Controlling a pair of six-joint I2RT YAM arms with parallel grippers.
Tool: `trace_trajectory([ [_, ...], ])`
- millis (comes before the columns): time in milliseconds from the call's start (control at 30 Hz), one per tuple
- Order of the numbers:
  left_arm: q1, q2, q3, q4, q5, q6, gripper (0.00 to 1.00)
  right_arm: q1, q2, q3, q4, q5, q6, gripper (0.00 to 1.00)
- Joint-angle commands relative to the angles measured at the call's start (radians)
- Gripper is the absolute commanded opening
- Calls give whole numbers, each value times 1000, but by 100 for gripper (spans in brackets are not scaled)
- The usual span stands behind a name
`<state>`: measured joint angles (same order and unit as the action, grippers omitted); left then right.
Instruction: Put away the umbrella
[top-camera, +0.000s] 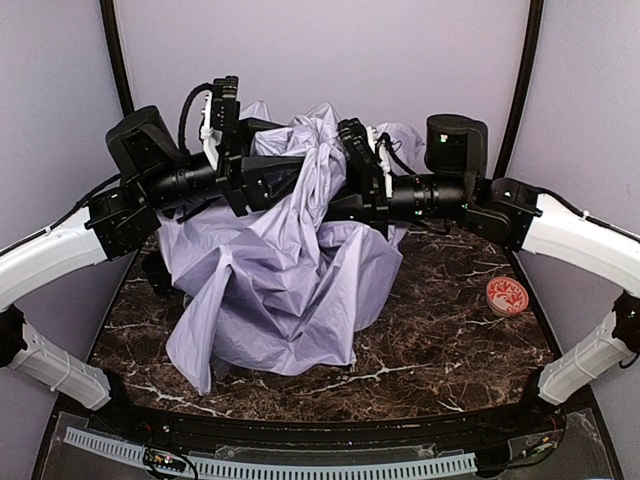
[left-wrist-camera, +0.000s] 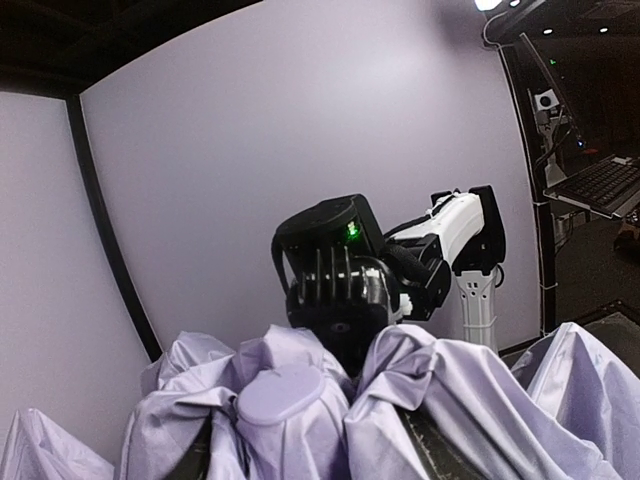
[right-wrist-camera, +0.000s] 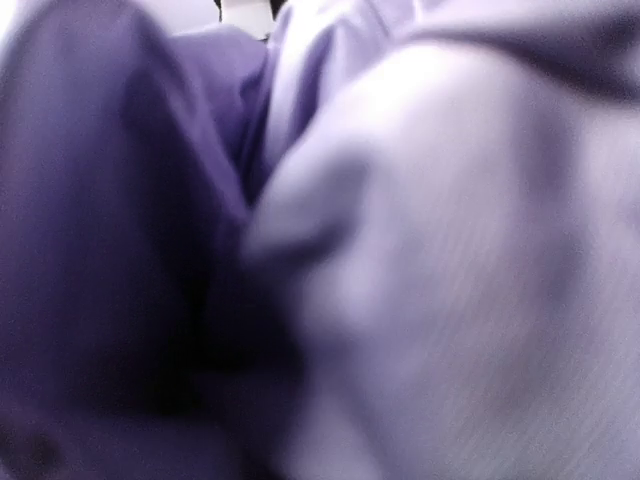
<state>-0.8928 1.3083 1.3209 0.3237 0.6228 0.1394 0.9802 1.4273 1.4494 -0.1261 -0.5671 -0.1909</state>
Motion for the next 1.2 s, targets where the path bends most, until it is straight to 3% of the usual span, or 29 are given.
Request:
trace_trajectory([
  [0, -18, 24, -63, -148, -77, 1, 15, 10, -58, -87, 190, 59, 38, 47],
  [133, -18, 16, -56, -176, -131, -2, 21, 5, -78, -114, 183, 68, 59, 27],
  [300, -18, 15, -42, -193, -152, -9, 56, -2, -86, -126, 182, 59, 89, 11],
  [467, -18, -29, -33, -212, -223, 23, 73, -19, -122, -170, 196, 95, 104, 2],
  [667, -17, -114, -22, -254, -326, 64, 97, -55, -167, -208, 175, 130, 121, 0],
  [867, -17, -253, -2, -329, -403, 72, 99, -101, -213, -234, 131, 186, 117, 0],
  [1167, -17, -405, -2, -657, -601, -6, 99, -131, -225, -225, 80, 193, 70, 0],
])
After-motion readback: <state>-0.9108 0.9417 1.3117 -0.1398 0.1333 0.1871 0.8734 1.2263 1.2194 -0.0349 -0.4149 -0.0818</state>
